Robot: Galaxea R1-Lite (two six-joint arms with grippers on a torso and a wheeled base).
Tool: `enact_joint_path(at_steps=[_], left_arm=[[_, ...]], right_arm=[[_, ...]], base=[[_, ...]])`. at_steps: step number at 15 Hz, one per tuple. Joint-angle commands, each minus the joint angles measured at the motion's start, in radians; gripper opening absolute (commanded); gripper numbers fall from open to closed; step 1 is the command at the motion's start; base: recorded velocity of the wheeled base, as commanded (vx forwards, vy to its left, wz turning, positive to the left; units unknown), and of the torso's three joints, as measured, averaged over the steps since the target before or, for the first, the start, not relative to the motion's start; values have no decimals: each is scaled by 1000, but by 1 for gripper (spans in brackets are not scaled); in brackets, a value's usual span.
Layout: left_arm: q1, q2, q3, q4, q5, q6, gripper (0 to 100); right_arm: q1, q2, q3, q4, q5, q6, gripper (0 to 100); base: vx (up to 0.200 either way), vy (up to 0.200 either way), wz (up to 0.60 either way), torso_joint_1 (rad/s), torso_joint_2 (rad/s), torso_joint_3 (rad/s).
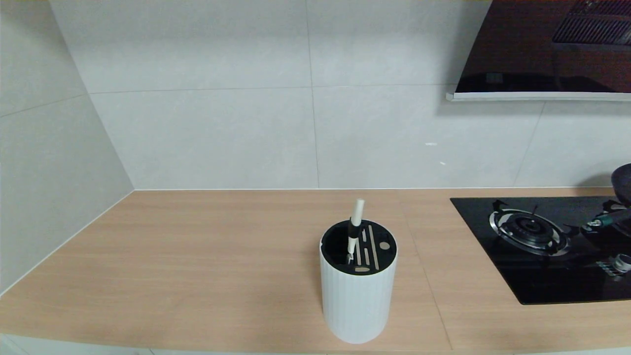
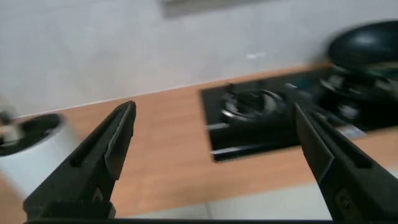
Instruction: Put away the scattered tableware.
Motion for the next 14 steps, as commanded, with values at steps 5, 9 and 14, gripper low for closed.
enact_joint_path(at_steps=[5,9,14], left_arm=[[130,-155,191,-1,-45,92,100],[130,-155,191,43,-182,75,100],[128,-155,191,77,-254,134,100]], right_arm=[[-129,-121,234,-27,71,-4,100],[-129,-120,359,-168,214,-49,100],[-129,-118,359,-125,344,-118,100]], base=[[0,0,0,0,0,0],[0,0,0,0,0,0],[0,0,0,0,0,0]])
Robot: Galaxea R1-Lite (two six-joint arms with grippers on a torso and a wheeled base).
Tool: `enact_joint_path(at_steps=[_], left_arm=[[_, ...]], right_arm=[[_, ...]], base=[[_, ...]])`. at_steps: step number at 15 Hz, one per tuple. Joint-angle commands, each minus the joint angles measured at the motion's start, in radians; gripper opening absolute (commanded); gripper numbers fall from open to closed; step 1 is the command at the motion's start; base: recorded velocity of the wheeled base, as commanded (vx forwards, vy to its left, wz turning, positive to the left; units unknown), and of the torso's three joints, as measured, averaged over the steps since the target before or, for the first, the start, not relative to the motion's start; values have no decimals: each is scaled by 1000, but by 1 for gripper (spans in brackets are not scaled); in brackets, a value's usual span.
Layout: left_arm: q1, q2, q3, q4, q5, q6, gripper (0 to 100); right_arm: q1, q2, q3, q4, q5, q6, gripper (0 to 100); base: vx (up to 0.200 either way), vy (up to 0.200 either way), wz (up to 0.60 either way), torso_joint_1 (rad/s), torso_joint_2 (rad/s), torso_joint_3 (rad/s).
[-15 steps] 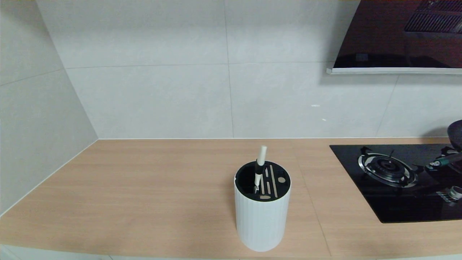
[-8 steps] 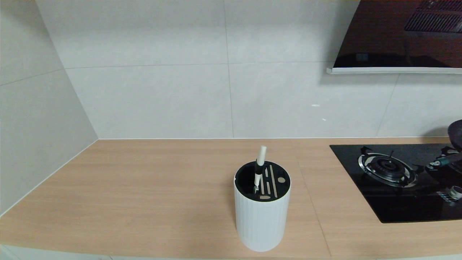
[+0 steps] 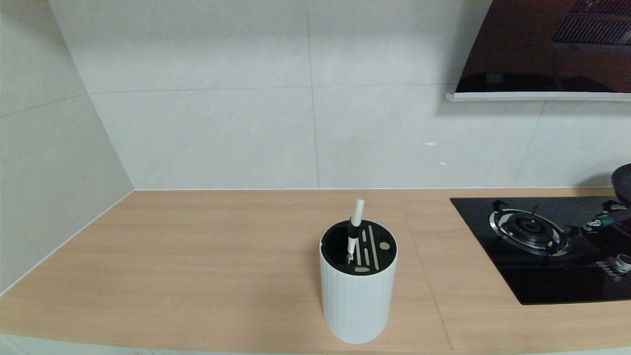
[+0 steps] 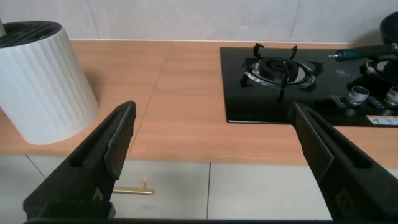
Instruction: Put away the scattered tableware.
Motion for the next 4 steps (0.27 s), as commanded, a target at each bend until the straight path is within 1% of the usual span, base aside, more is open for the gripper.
enact_joint_path(at_steps=[1,4], left_arm=[[0,2,1,0,0,-6,100],[0,2,1,2,0,-4,100]], right_arm=[[0,1,2,5,1,4,100],[0,1,2,5,2,4,100]], base=[[0,0,0,0,0,0],[0,0,0,0,0,0]])
